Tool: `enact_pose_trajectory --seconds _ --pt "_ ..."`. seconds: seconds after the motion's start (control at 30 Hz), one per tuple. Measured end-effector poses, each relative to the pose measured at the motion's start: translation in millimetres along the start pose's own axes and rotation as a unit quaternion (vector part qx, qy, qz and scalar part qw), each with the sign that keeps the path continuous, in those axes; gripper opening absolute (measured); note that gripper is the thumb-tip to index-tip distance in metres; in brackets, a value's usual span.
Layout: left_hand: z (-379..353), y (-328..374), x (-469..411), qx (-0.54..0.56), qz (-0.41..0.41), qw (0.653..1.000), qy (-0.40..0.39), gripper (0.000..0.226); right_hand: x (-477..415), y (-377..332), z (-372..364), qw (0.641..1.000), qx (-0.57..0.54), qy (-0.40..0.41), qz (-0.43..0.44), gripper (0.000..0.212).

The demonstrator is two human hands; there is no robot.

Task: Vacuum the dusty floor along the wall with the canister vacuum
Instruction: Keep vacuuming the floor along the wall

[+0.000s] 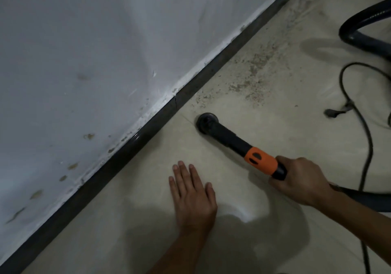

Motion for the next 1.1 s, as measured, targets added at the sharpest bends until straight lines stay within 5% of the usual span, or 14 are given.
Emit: enact_pose_trajectory --seconds 0.17,0.33,0.7,1.0,1.1 --pt "1 -1 2 -0.009 -0.002 1.0 0.006 0.067 -21 17 23 0.998 -0.01 0.044 -0.032 0.022" --pt "5 -1 1 -0.004 0.007 1.0 0.018 0.066 -20 -2 4 0.998 0.018 0.015 0.056 0.024" --pt "3 -3 4 -0.017 0.015 1.0 0.019 0.067 -104 9 40 0.996 -0.055 0.075 -0.014 0.016" --pt "6 -2 3 -0.023 0.018 0.999 0.013 0.067 -42 -64 -3 0.99 -0.028 0.012 0.137 0.023" --pt "6 -1 2 -0.019 0.018 1.0 0.015 0.066 -55 -56 3 0.992 -0.012 0.038 0.119 0.023"
Point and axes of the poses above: each hand's wrist, its own x-axis away from the middle knuckle, its own z-axis out of the back of the hand, y = z × x, the point moved 9 cm from there along -x, towards the middle knuckle, and after that the axes turned 6 degrees about y, right-handed, at the moved point
